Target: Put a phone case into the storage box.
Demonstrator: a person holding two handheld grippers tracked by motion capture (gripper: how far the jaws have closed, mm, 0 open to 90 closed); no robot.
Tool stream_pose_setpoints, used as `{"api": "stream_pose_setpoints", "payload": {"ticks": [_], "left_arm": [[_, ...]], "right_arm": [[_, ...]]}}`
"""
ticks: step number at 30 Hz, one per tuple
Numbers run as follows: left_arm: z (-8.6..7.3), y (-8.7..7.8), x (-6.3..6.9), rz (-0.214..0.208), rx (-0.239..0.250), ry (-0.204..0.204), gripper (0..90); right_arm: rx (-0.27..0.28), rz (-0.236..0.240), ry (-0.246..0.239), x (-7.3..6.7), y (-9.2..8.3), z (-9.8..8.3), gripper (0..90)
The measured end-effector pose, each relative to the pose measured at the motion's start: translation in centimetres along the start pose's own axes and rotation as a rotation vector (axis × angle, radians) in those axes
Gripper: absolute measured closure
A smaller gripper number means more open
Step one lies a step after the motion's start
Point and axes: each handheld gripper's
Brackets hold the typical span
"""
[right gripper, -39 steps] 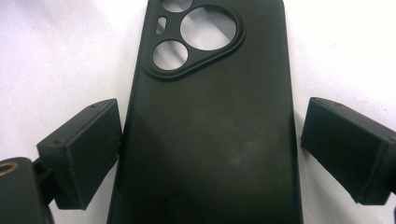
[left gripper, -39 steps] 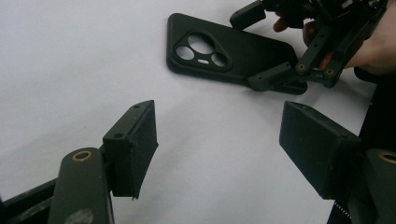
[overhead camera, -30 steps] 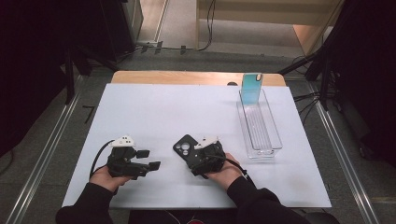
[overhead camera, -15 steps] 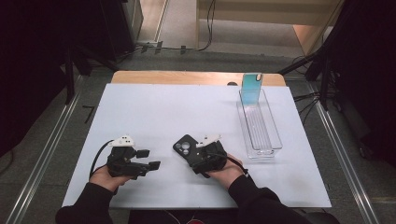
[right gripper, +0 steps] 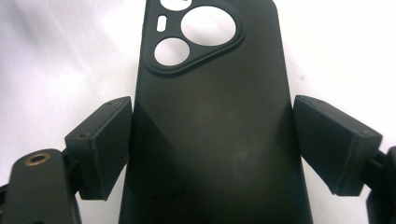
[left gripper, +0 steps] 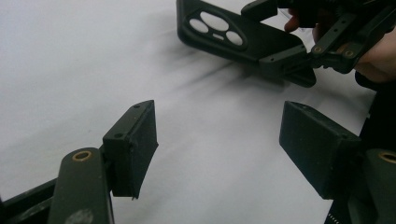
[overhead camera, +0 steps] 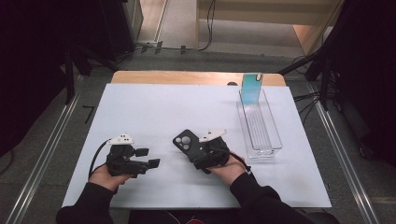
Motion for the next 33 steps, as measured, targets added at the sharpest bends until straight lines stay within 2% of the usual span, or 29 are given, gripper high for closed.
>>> {"api": "stream_pose_setpoints", "payload": {"ticks": [6,12,17,22,25,29,33], "left_arm": [[0.3,0.1,0.2,-0.009,-0.008,-0.011,28.0],[0.9,0.1,0.3,-0.031,-0.001,-0.063,28.0],[1.4,0.4,0.6,-0.023,-0.02,-0.042,28.0],[2.4,0.8,0.9,-0.048,-0.012,-0.057,25.1],[2.9,1.0,0.9,-0.065,0.0,-0.096,25.0],[3.9,1.2,0.9,-0.06,0.014,-0.132,25.0],[4.9,1.4,0.9,-0.073,-0.011,-0.137,25.3]], "right_arm": [[0.046,0.019,0.016,0.2,-1.5,0.9,13.8],[0.087,0.036,0.046,0.7,-2.9,1.5,13.8],[0.108,0.038,0.059,0.9,-3.7,1.6,13.8],[0.119,0.04,0.093,1.2,-4.0,1.4,13.8],[0.12,0.051,0.118,1.2,-4.0,1.3,13.8],[0.126,0.042,0.135,1.2,-3.9,1.2,13.8],[0.14,0.036,0.17,1.2,-3.9,1.2,13.8]]}}
Point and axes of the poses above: each handheld gripper's, and its own axes: y roughly forward along the jaws, z roughly out of its top, x roughly to its right, and after that the axes turned 10 degrees about y, right-handed
